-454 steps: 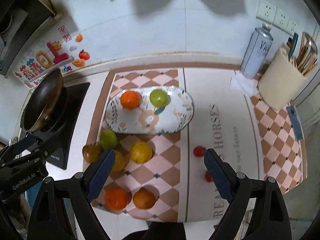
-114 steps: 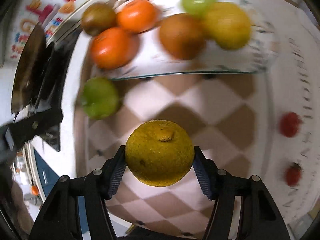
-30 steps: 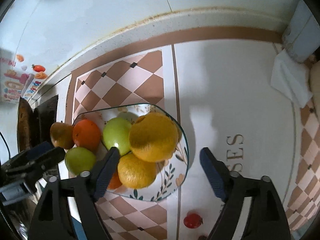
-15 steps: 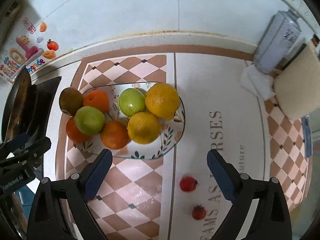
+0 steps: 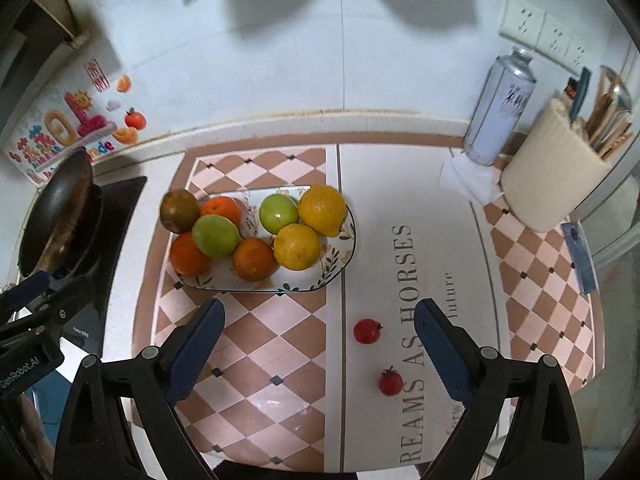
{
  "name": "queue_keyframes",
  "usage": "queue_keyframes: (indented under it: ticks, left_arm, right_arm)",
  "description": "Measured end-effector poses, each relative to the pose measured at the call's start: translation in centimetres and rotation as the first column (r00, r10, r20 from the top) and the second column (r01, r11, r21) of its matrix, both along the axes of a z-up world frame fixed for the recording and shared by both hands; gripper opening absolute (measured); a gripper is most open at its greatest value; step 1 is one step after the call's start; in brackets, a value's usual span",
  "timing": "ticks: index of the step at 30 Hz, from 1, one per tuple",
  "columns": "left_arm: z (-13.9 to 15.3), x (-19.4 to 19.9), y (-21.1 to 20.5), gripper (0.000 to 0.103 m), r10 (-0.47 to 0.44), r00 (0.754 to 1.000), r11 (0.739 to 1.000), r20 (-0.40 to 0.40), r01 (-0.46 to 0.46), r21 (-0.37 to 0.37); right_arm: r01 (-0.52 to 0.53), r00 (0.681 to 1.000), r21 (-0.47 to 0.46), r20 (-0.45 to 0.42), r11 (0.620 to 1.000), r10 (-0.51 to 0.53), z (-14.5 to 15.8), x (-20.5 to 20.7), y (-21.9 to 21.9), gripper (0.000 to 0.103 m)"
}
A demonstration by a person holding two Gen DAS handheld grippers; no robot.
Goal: Organize fruits
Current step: 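Withdraw both tools from the plate and move toward the tomatoes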
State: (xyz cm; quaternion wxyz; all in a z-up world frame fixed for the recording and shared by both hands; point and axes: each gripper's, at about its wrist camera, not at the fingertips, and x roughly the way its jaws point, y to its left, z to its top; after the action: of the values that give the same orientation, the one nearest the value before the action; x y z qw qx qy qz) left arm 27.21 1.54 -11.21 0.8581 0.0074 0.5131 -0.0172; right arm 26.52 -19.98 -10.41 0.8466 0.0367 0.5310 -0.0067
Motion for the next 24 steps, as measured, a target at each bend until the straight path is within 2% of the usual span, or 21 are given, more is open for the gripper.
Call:
queue_keyframes:
  ticks: [8, 14, 24]
  left_arm:
    - [3.6, -4.0, -0.3, 0.086, -0.023, 0.996, 1.0, 0.09, 0.023, 0.005]
    - [5.3, -6.5, -0.1, 0.086, -0.038, 0.992, 0.999, 0.122, 0.039, -0.008]
    - [7.2, -9.3, 0.1, 0.086, -0.049, 0.985, 0.998, 0.168, 0.053, -0.021]
  right_arm:
    - [-0.01, 0.996, -0.013, 0.092, 1.0, 0.011, 4.3, -5.0, 0.5, 0.098]
    - [0.008, 0.988, -0.006, 0.152, 1.0, -0.007, 7.1, -7.6, 0.3, 0.098]
    - [0.016, 0.978, -0.008, 0.209, 1.0, -0.014, 9.8, -10.9, 1.1, 0.098]
